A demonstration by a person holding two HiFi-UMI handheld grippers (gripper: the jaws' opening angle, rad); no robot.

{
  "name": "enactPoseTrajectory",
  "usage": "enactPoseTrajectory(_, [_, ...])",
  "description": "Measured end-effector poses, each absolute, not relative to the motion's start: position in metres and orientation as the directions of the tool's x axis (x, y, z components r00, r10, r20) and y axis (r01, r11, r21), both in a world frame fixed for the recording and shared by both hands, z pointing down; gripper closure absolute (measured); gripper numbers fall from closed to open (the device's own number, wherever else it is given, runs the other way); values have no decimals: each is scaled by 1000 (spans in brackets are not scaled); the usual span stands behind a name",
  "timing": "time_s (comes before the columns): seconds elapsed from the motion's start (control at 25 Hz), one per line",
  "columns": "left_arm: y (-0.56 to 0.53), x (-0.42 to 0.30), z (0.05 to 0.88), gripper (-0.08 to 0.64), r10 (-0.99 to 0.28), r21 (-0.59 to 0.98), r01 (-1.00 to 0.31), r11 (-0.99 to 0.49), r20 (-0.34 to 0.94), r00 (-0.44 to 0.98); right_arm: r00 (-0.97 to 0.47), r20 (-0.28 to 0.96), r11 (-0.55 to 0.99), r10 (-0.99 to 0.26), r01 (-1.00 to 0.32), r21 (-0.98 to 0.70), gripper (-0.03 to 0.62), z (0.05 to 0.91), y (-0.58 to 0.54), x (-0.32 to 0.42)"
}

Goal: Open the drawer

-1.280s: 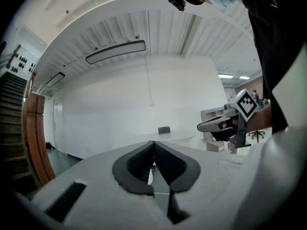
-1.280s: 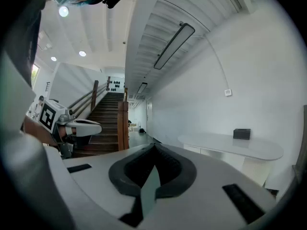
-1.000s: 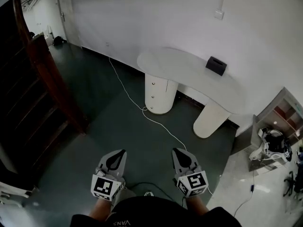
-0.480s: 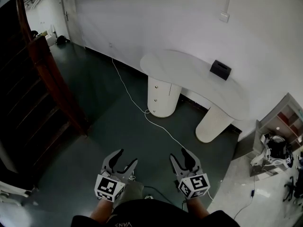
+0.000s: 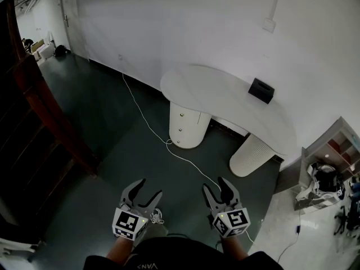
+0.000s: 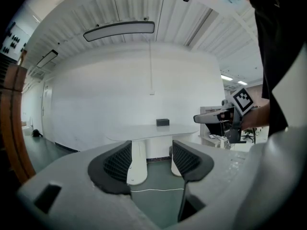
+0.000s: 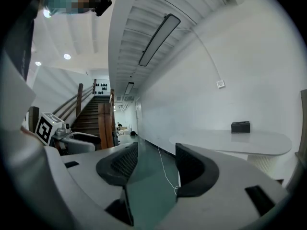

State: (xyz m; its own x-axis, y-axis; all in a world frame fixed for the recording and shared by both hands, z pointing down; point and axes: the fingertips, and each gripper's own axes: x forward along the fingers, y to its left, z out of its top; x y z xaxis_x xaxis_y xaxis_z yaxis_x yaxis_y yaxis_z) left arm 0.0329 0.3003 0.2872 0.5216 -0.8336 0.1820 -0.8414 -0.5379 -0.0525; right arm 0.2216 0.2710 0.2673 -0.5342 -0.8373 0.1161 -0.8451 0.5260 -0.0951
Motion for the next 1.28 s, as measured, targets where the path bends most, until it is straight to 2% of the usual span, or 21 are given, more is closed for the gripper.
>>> enactPoseTrajectory(0.36, [186, -5, 285, 301, -779, -93, -778, -621, 186, 599, -444, 114, 435, -889, -895, -99, 360, 261, 178, 186])
enactPoseTrajectory(0.6, [146, -22, 292, 301, -735, -60, -746, -663, 239, 634, -405, 118, 394, -907, -913, -104, 360, 262, 138, 166])
enactPoseTrajectory(1.0, [95, -16, 305, 301, -743, -79, -748, -659, 223, 631, -430, 151, 415, -890, -902, -121, 361, 282, 87, 167])
enactPoseTrajectory(1.28, [48, -4, 318, 301, -805, -69, -815, -575, 226, 549, -522, 181, 511, -834, -853, -104, 362, 297, 25, 176])
